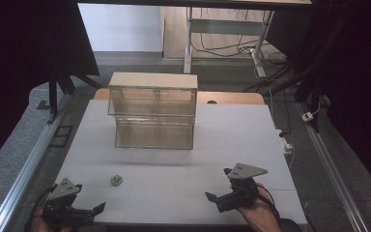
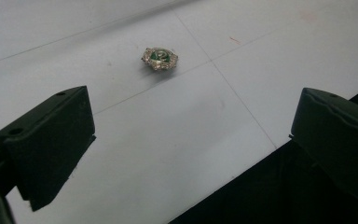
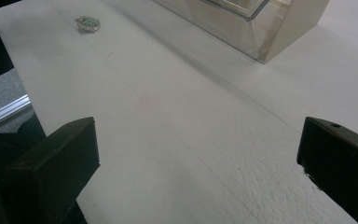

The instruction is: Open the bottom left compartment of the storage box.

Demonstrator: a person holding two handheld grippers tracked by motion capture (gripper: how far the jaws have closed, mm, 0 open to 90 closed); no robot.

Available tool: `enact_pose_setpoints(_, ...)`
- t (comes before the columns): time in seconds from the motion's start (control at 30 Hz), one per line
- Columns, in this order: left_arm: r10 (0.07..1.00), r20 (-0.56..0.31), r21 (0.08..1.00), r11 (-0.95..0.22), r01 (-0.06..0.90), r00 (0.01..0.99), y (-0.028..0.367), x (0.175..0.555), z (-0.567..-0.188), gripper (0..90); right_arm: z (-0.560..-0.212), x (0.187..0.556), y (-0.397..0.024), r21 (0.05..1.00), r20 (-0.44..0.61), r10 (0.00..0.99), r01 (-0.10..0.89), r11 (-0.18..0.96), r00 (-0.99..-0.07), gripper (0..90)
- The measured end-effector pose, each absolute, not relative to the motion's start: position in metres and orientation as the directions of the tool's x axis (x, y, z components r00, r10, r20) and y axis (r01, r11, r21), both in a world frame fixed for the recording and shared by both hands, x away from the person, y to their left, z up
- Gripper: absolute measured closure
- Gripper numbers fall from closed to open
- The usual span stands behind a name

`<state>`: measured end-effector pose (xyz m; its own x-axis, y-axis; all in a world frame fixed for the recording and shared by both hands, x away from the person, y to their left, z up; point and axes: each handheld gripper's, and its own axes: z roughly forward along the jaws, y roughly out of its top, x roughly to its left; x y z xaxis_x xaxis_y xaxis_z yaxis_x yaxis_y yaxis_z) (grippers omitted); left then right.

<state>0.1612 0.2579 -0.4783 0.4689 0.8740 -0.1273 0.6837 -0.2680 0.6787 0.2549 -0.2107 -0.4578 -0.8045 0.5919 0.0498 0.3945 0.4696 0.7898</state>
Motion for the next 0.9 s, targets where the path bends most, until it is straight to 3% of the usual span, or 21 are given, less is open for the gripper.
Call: enact_pose_setpoints(0.9, 0.846, -0.127, 0.697, -0.295, 0.654, 0.518, 0.258, 0.158, -0.477, 0.0, -0.469, 0.283, -0.158, 0.749, 0.036, 0.561, 0.394, 0.532, -0.827, 0.0)
